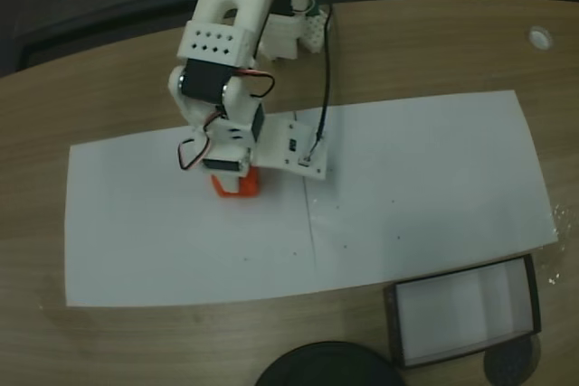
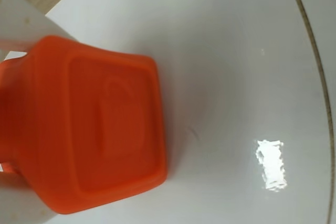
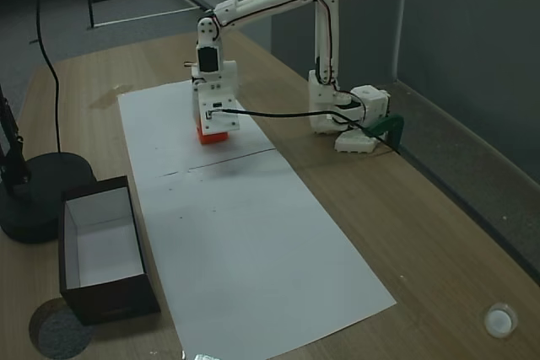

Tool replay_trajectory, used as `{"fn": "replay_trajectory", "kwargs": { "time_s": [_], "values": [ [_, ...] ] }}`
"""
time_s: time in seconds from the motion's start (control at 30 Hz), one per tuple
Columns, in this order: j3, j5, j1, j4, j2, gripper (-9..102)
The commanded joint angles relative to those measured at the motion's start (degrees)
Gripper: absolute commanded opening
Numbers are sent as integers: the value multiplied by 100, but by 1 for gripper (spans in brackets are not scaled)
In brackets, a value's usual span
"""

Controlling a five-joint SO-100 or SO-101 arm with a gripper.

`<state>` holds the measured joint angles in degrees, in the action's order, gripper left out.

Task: Grab a orange square and put it in the box.

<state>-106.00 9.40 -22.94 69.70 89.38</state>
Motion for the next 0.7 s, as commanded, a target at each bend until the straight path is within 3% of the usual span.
{"fn": "replay_trajectory", "kwargs": {
  "time_s": [0.0,0.33,0.53,0.67],
  "values": [
    [642,-44,527,132,343,8],
    [3823,-686,3331,1143,1345,8],
    [5757,-747,5106,738,923,8],
    [6680,-765,5300,492,-62,8]
  ]
}}
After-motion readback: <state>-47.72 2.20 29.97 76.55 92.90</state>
